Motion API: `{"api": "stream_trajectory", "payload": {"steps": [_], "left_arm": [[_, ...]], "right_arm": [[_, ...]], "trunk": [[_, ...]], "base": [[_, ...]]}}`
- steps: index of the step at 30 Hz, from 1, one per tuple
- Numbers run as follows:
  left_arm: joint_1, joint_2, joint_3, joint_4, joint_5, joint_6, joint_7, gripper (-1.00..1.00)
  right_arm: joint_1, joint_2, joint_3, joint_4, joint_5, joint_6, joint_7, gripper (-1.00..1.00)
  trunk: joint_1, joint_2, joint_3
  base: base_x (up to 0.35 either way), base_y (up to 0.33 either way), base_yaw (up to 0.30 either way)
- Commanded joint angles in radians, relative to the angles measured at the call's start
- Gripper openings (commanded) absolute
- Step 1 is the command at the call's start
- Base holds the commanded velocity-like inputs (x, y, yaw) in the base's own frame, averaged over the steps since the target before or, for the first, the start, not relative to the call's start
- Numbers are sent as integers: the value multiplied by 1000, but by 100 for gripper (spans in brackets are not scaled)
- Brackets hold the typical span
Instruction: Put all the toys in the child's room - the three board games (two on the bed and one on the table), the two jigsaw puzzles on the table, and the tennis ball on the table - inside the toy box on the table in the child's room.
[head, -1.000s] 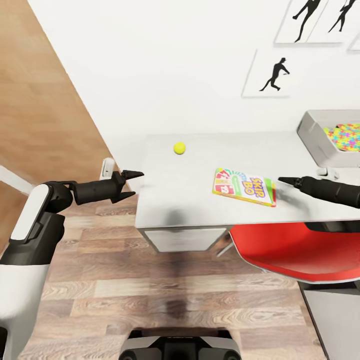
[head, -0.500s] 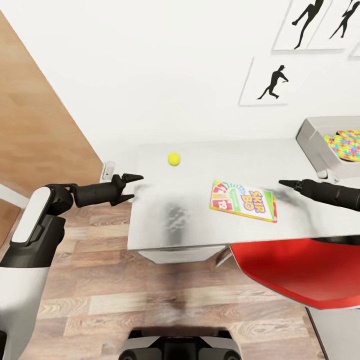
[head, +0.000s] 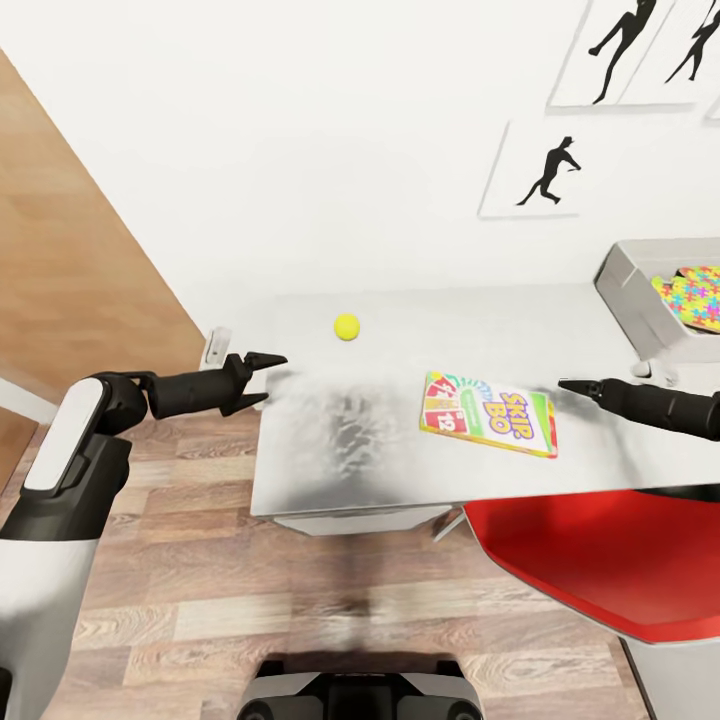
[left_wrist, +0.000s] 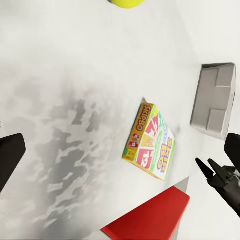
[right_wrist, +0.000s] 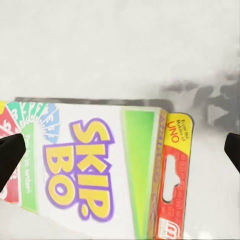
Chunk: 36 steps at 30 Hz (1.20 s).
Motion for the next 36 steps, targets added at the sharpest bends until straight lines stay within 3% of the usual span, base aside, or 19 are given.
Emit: {"api": "stream_trajectory", "payload": {"steps": [1,11,24,29,36], "left_arm": [[-1,1,-1,-1,10,-1,10,100],[19,4,1,-4,8,-1,10,100],[71,17,15,-70,11,1,8,100],[104,45,51,-106,18,8,6,100],[139,60,102,-121,21,22,3,100]], "right_arm": [[-1,0,-1,0,9,4,10,100],[33,0,-1,-1,9,4,0,100],[145,-15,-30,-79,9,4,-2,100],[173,-23,-47,-104,6,4,-2,100],[185,-26,-52,-110,3,4,-2,100]], "trunk": [[1,-2,-1],[1,-2,-1],[1,-2,-1],[1,-2,-1],[1,-2,-1]], "base": [[23,0,-2],[11,0,-1],[2,0,0],[0,0,0],[0,0,0]]}}
